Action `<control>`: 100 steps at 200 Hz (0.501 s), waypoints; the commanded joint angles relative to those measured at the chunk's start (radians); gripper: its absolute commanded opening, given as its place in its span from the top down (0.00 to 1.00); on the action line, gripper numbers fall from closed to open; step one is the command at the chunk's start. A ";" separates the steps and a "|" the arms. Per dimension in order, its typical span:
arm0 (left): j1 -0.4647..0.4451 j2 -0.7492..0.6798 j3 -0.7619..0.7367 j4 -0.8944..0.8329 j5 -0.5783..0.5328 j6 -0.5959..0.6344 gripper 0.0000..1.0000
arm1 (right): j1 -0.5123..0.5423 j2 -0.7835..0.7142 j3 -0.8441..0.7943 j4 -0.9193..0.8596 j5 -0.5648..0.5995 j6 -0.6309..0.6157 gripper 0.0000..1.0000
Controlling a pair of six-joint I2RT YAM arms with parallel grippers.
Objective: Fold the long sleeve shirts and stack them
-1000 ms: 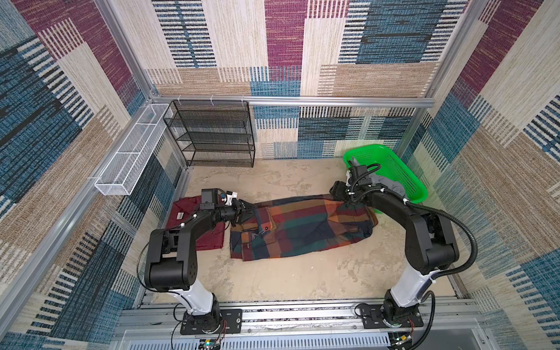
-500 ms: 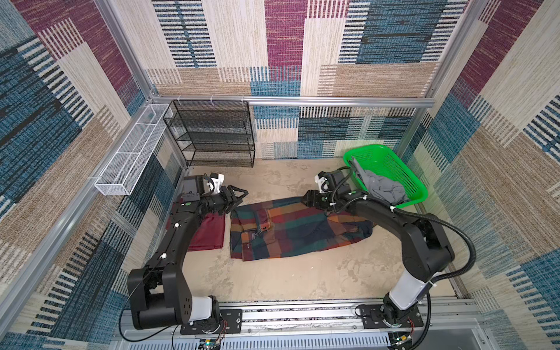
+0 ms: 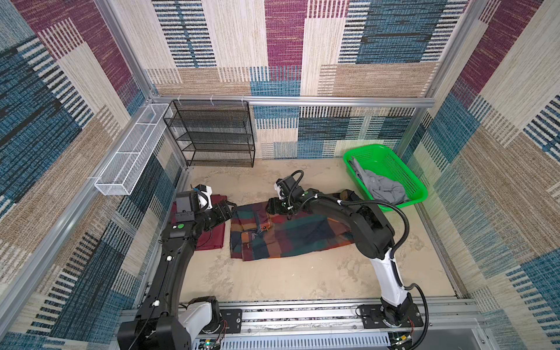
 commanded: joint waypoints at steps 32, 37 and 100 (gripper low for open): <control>0.002 0.012 -0.001 0.004 0.010 0.024 0.27 | 0.053 0.051 0.072 -0.149 0.239 0.015 0.31; 0.002 0.010 -0.001 0.004 0.010 0.025 0.27 | 0.053 0.033 0.055 -0.135 0.229 0.016 0.31; 0.002 -0.023 -0.005 0.003 0.003 0.023 0.27 | 0.047 -0.134 -0.083 -0.103 0.220 0.030 0.32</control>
